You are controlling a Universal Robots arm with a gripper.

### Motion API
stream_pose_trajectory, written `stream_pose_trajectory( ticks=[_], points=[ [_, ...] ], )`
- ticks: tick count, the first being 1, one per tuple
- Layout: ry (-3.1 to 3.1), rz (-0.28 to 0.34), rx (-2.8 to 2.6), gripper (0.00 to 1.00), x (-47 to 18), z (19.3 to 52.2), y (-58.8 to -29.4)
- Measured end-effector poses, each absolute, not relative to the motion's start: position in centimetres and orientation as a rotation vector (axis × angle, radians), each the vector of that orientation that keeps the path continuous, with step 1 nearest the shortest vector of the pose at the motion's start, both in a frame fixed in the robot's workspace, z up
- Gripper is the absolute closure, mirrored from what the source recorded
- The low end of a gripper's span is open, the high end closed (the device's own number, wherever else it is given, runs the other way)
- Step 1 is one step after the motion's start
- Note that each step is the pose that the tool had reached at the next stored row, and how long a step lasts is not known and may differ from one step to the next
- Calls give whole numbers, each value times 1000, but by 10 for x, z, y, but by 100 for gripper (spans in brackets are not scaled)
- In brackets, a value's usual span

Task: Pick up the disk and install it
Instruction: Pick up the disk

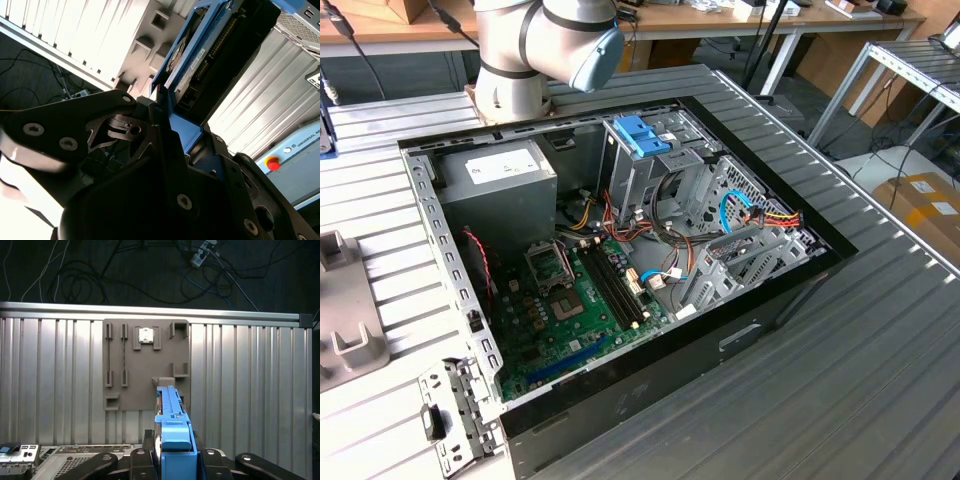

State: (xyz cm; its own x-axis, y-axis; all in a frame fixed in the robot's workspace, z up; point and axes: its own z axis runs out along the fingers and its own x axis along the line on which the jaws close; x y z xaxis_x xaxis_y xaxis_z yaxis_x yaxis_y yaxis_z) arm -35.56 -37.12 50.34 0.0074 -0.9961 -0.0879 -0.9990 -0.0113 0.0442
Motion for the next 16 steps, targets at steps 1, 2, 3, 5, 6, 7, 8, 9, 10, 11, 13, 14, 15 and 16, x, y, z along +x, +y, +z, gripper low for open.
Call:
stream_pose_trajectory(
  ticks=[1,2,3,5,6,7,8,9,10,11,13,14,15,16],
  points=[
    [2187,146,-2208,63,-355,503,-371],
    [2187,146,-2208,63,-355,503,-371],
    [2187,146,-2208,63,-355,503,-371],
    [2187,146,-2208,63,-354,503,-372],
    [2187,146,-2208,63,-354,503,-372],
    [2187,146,-2208,63,-354,503,-372],
    [2187,146,-2208,63,-354,503,-372],
    [2187,146,-2208,63,-354,503,-372],
    [2187,146,-2208,63,-353,503,-372],
    [2187,146,-2208,63,-352,503,-372],
    [2187,146,-2208,63,-352,503,-372],
    [2187,146,-2208,63,-352,503,-372],
    [2187,146,-2208,63,-351,503,-372],
    [2187,146,-2208,63,-351,503,-372]
  ],
)
